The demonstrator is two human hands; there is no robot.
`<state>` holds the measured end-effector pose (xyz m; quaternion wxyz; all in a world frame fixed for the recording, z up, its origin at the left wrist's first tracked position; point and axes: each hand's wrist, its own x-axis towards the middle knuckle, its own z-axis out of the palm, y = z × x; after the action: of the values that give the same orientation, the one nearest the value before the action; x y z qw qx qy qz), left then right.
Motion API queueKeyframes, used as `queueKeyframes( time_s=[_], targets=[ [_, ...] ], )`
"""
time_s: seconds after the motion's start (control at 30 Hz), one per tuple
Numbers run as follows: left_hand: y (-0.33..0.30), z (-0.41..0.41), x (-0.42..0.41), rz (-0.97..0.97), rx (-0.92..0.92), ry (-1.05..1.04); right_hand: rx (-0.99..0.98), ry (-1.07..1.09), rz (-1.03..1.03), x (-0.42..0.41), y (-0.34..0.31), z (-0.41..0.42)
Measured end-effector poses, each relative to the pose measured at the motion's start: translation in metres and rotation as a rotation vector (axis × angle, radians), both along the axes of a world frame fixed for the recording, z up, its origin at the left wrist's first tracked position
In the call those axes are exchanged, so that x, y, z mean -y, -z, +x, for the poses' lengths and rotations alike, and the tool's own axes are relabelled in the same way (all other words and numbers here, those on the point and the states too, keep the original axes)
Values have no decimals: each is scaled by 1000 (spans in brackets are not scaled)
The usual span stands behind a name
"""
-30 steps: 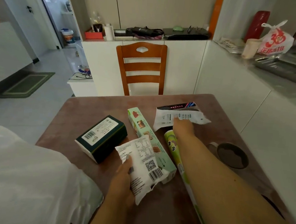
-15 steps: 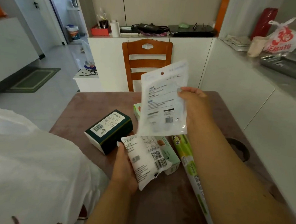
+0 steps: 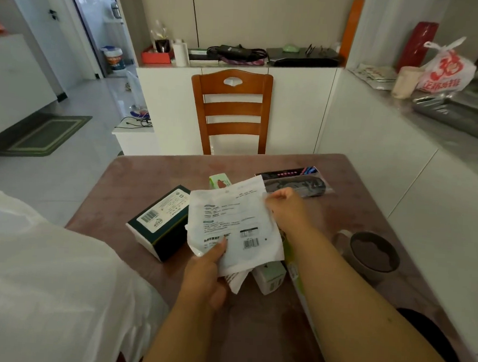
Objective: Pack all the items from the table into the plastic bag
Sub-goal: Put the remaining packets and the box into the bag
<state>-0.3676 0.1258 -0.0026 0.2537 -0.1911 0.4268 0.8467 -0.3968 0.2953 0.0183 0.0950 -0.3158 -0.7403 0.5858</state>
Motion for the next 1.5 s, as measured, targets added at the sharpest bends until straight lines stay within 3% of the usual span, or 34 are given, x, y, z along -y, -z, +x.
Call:
queueKeyframes(
  time_s=[0.17, 0.47, 0.57, 0.83, 0.93, 1.0, 1.07, 1.1, 1.23, 1.33, 1.4, 1.43, 1.5],
  targets=[
    [7, -19, -10, 27, -63, -64, 197, 144, 315, -39, 16, -38],
    [28, -36, -21, 44, -107, -87, 484, -35, 551, -65, 55, -101],
    [32, -41, -22, 59, -123, -77, 551, -35, 740, -69, 66, -111],
    [29, -36, -17, 69, -66, -82, 412, 186, 484, -81, 64, -110],
    [23, -30, -11, 75, -46, -60, 199, 204, 469, -79, 34, -91],
    [18, -25, -7, 91, -9, -42, -83, 86, 425, -70, 0, -68],
    [17, -22, -5, 167, 9, -27, -282, -211, 493, -49, -35, -41],
    [17, -21, -4, 230, -2, -21, -267, -401, 564, -38, -45, -31],
    [14, -20, 9, 437, -58, 69, 123, -1016, 863, 8, -39, -9],
    [8, -14, 8, 269, -24, 156, 196, -1172, 936, 31, -31, 5],
    [8, -10, 4, 9, 52, 126, 160, -1103, 861, 37, -30, 20],
    [7, -7, 4, -44, 74, 99, 86, -957, 771, 36, -31, 28],
    [1, 0, 8, -31, 85, 47, -7, -427, 604, 34, -41, 46]
  ],
)
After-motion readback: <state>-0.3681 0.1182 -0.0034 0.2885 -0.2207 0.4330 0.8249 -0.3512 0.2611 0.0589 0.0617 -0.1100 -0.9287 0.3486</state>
